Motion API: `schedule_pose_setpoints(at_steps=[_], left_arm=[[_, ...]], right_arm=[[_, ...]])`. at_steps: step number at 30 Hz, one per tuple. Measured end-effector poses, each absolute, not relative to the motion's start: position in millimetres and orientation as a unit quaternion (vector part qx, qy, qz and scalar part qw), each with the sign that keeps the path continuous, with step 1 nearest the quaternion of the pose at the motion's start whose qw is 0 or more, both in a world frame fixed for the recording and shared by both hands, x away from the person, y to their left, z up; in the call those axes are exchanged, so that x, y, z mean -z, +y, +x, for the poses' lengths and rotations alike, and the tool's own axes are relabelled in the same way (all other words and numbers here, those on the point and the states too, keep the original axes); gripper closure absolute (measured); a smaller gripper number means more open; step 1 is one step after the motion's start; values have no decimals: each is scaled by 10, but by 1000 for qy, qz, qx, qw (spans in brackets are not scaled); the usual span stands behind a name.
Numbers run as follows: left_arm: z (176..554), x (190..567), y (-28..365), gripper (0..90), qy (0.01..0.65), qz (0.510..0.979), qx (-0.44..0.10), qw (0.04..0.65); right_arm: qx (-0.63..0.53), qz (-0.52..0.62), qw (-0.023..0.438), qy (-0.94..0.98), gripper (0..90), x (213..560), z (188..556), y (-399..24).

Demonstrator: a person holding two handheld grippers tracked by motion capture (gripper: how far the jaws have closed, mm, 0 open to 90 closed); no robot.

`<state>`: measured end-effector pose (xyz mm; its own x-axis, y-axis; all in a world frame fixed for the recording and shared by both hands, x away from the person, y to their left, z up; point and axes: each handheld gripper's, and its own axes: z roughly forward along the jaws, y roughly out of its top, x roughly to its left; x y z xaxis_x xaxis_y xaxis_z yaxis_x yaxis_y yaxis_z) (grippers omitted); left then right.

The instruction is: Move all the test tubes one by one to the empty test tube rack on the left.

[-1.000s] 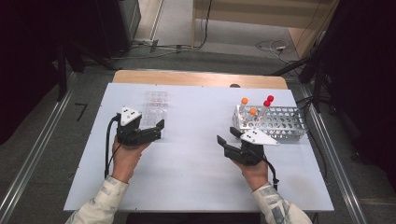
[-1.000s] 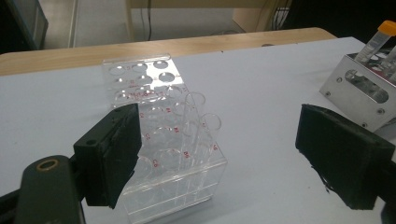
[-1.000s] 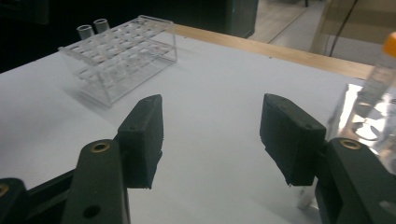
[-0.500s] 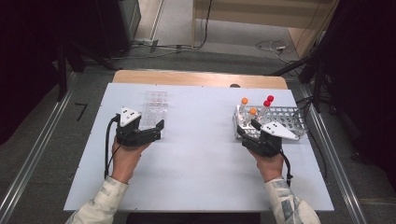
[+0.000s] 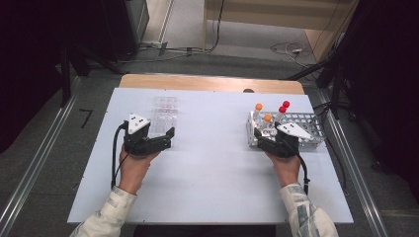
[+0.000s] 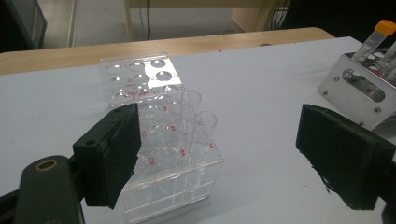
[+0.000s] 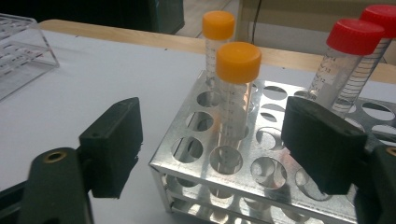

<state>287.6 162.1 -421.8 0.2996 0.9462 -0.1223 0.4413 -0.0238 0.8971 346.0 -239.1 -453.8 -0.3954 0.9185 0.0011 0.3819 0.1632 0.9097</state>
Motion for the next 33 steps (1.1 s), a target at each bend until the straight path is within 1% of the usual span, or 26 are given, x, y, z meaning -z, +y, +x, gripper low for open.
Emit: schedule_pose_setpoints(at_steps=[2, 5, 9, 12, 17, 21, 26, 33], left_arm=[[2876, 4218, 1620, 145, 525, 661, -273, 461], [2877, 4219, 1618, 145, 525, 661, -273, 461], [2877, 4216, 1614, 145, 525, 661, -271, 462], [2876, 4216, 1606, 146, 525, 661, -271, 463], [2876, 4216, 1592, 147, 525, 661, -270, 464], [2873, 4214, 1584, 147, 523, 661, -269, 465], [2874, 4215, 1569, 148, 523, 662, -269, 465], [2875, 4216, 1566, 148, 522, 663, -267, 465]], right_arm=[[-451, 468, 299, 699, 236, 4563, 3499, -2399], [-452, 470, 301, 696, 345, 4587, 3530, -2399], [-457, 468, 311, 689, 446, 4607, 3565, -2395], [-453, 474, 309, 689, 487, 4624, 3601, -2393], [-447, 471, 313, 693, 619, 4616, 3636, -2371], [-440, 473, 318, 694, 698, 4622, 3644, -2375], [-448, 477, 316, 687, 711, 4580, 3635, -2403], [-470, 469, 327, 673, 711, 4381, 3572, -2431]])
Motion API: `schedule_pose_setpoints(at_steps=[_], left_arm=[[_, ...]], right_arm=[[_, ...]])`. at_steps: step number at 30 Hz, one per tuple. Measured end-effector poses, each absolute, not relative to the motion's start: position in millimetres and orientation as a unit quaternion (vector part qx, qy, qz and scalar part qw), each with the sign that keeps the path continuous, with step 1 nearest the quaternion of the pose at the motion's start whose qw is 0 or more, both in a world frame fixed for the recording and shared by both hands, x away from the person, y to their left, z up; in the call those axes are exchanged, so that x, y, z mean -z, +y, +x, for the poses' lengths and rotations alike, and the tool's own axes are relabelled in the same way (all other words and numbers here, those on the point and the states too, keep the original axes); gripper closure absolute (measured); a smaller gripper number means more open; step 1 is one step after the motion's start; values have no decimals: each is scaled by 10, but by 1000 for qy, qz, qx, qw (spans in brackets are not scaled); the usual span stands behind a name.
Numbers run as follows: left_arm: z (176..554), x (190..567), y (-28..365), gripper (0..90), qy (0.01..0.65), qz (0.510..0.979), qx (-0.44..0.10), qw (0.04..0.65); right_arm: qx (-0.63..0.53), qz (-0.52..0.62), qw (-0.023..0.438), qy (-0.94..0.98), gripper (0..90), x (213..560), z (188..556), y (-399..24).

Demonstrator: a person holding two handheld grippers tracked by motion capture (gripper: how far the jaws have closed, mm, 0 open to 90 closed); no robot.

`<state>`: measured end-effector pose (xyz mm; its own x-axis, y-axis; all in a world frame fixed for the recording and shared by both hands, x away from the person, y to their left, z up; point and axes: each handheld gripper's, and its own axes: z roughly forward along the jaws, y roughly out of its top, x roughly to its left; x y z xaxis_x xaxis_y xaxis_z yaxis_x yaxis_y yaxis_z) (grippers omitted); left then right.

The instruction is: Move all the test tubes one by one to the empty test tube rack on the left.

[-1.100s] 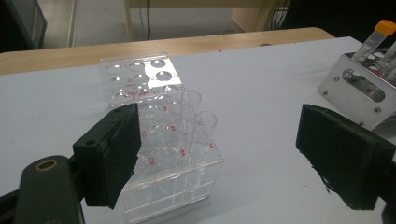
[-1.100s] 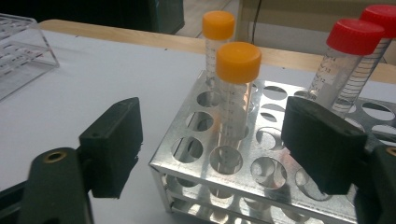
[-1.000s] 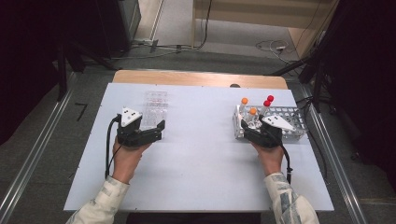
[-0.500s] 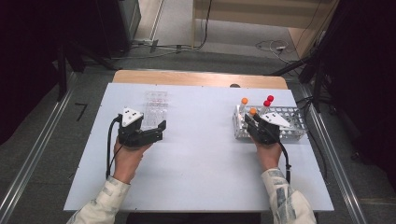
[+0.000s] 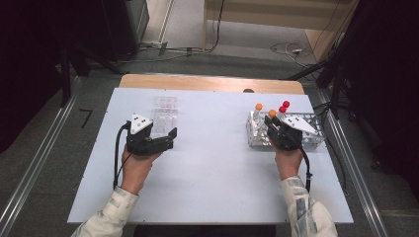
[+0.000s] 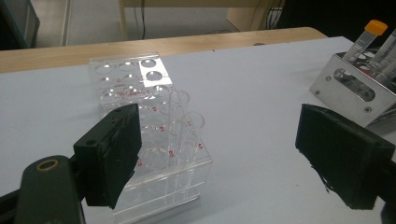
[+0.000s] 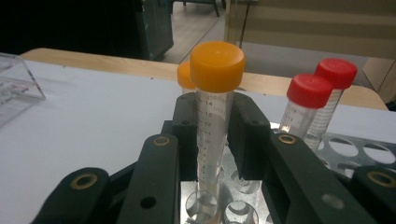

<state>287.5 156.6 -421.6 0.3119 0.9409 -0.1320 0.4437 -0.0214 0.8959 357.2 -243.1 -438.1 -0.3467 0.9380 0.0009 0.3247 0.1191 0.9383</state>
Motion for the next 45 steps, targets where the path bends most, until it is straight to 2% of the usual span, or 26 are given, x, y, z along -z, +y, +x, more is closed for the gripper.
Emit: schedule_pose_setpoints(at_steps=[8, 26, 45], left_arm=[[2869, 4212, 1560, 149, 521, 663, -266, 466], [2854, 4192, 1559, 151, 518, 664, -266, 469], [2832, 4189, 1495, 156, 509, 670, -260, 474]], right_arm=[[-489, 460, 333, 663, 711, 4198, 3493, -2465], [-514, 433, 308, 673, 711, 4067, 3322, -2335], [-515, 391, 261, 717, 711, 4211, 3195, -1903]])
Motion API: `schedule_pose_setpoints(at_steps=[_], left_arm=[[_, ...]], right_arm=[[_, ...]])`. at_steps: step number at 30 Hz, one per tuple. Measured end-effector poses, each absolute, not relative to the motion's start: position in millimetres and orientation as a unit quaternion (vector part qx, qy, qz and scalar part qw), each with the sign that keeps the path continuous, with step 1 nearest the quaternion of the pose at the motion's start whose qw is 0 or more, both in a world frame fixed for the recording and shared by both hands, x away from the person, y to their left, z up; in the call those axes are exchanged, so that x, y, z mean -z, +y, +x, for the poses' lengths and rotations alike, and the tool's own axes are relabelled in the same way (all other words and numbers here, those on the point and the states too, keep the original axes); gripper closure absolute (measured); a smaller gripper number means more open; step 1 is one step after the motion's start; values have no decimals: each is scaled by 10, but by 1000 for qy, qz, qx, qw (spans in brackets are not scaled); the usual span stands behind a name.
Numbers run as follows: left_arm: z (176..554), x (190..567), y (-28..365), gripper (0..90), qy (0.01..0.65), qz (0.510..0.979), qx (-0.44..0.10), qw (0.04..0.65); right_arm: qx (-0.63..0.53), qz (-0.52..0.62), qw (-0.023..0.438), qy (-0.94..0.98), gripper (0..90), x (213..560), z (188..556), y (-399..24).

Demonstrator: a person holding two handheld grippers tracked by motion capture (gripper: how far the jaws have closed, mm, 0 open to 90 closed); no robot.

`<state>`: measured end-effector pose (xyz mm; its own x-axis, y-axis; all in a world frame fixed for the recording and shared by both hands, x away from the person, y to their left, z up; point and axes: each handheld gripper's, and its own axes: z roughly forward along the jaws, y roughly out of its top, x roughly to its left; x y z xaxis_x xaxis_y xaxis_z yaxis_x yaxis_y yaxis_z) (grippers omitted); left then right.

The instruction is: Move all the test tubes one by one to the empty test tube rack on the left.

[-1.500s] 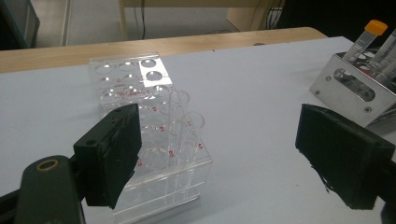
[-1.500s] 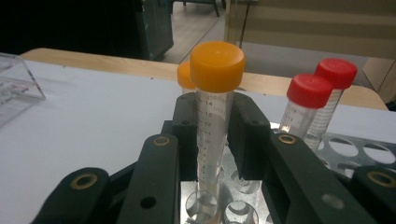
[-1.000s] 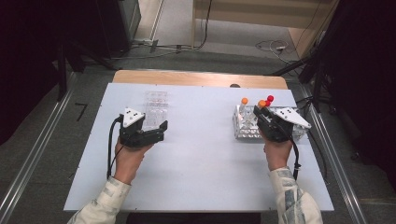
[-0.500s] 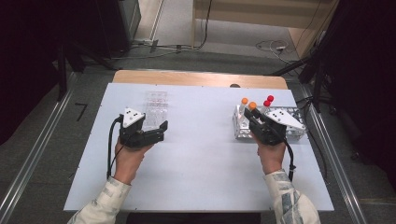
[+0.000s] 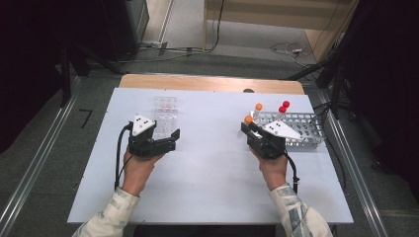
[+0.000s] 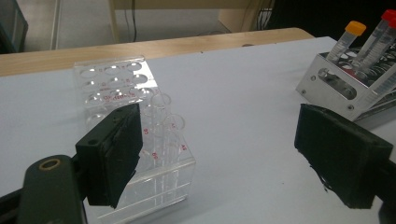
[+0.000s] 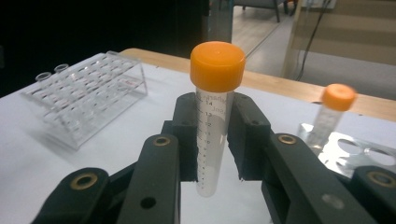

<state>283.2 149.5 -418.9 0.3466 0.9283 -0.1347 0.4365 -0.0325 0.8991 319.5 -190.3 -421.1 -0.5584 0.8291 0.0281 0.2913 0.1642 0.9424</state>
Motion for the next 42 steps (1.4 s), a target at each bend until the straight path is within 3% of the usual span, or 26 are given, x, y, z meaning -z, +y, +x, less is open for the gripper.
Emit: schedule_pose_setpoints(at_steps=[35, 39, 42], left_arm=[[2730, 4165, 1203, 186, 464, 701, -235, 489], [2689, 4146, 1130, 225, 448, 706, -227, 499], [2668, 4147, 1086, 325, 428, 713, -204, 516]], right_arm=[[-497, 320, 197, 782, 711, 4519, 2951, -1214], [-496, 316, 193, 785, 711, 4534, 2930, -1159], [-497, 313, 188, 788, 710, 4545, 2912, -1110]])
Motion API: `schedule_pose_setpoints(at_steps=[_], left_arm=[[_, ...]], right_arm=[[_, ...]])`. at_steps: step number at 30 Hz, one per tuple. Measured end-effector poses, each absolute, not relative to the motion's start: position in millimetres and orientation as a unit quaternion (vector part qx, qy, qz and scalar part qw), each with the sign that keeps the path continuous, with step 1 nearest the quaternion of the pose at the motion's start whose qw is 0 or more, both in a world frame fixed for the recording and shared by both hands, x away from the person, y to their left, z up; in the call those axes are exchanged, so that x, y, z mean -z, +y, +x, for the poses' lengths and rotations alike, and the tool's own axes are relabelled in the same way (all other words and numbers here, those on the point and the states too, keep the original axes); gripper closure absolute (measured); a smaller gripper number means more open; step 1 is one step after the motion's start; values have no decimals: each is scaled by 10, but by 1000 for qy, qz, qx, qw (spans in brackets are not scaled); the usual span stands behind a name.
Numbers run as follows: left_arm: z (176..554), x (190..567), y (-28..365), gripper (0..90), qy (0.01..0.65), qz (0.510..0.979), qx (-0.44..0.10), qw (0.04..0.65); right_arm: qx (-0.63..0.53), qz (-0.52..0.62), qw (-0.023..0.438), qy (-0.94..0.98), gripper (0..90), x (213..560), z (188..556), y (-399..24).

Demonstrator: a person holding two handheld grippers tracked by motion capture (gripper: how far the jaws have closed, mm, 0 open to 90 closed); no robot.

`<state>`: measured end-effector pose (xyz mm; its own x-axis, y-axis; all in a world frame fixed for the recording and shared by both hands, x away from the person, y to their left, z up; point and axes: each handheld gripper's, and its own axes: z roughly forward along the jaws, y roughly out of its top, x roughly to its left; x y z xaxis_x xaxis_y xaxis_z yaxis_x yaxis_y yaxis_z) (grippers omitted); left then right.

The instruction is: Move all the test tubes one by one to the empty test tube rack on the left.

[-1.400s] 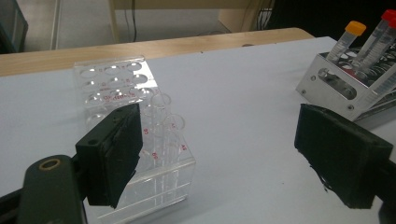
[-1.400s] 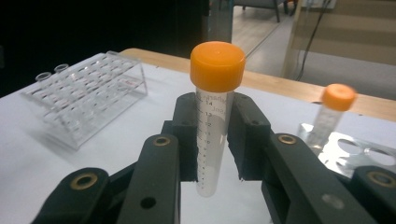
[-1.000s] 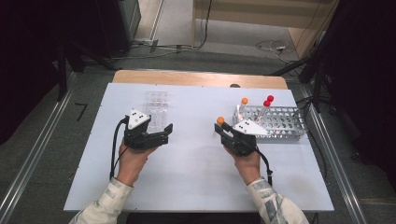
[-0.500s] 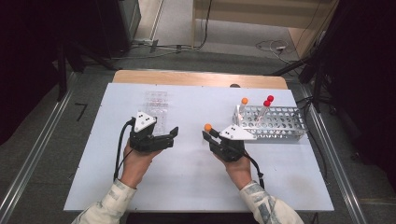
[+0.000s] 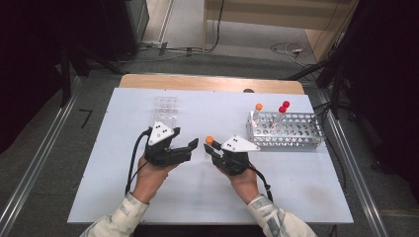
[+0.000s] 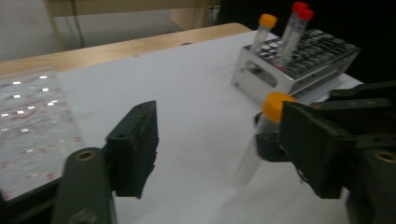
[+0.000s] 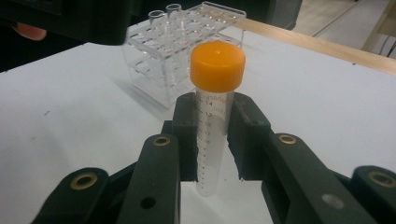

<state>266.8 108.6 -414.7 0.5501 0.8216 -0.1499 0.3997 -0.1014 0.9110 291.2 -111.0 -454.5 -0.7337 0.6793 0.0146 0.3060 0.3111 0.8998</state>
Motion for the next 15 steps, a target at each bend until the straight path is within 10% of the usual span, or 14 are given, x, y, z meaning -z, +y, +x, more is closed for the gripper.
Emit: schedule_pose_setpoints(at_steps=[15], left_arm=[[2642, 4229, 896, 578, 399, 736, -181, 516]], right_arm=[[-498, 282, 179, 800, 711, 4561, 2803, -930]])
